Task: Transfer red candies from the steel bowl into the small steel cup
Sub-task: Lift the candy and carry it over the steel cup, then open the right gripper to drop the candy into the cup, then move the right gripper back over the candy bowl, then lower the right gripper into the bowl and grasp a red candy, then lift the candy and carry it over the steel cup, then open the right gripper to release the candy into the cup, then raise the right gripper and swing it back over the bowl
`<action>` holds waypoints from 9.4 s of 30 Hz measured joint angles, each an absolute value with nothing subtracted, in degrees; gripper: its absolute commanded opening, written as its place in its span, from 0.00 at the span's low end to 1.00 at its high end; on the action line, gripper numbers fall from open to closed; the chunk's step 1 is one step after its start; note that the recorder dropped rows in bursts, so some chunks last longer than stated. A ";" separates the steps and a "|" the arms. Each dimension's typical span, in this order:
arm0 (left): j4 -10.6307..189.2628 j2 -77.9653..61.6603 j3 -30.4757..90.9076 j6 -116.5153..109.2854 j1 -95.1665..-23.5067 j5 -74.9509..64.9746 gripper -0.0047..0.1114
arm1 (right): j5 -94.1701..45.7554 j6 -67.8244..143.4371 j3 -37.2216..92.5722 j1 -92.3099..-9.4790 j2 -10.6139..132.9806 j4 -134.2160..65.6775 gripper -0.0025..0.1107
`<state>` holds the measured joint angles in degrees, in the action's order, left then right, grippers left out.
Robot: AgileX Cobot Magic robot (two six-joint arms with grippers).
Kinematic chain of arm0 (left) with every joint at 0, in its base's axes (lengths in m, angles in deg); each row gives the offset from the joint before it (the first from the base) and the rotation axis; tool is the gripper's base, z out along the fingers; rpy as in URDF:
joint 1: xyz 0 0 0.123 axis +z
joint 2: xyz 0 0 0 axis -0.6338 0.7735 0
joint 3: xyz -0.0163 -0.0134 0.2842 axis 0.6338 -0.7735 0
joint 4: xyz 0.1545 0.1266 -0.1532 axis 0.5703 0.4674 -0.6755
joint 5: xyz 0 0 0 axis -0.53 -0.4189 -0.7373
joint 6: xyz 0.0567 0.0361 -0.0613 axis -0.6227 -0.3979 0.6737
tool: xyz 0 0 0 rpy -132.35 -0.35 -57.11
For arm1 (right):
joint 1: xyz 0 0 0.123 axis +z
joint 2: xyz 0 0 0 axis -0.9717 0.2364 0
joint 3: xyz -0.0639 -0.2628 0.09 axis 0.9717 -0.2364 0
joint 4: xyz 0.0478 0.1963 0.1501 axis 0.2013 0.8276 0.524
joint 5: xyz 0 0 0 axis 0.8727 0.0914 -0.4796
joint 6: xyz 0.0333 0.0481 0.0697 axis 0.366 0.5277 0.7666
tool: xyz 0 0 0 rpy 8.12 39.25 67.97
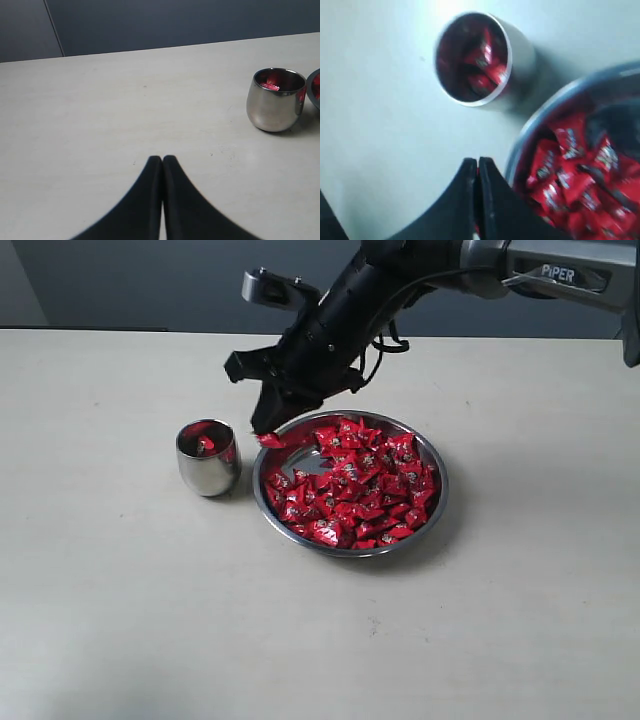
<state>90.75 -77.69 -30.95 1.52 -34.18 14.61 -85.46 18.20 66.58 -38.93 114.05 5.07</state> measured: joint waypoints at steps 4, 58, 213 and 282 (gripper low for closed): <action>90.75 -77.69 -30.95 1.52 -34.18 14.61 0.04 | -80.49 15.54 66.58 -37.51 114.42 10.61 0.01; 90.75 -77.69 -30.95 1.61 -34.18 14.61 0.04 | -90.02 25.08 75.94 -38.81 109.39 -15.75 0.38; 90.75 -77.69 -30.95 1.61 -34.18 14.61 0.04 | -70.98 13.33 69.62 -33.34 114.94 2.49 0.45; 90.75 -77.69 -30.95 1.61 -34.18 14.61 0.04 | -51.18 22.12 23.28 -47.38 78.18 -19.03 0.45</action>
<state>90.75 -77.69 -30.95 1.61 -34.18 14.61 -51.18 22.12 23.28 -47.38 78.18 -19.03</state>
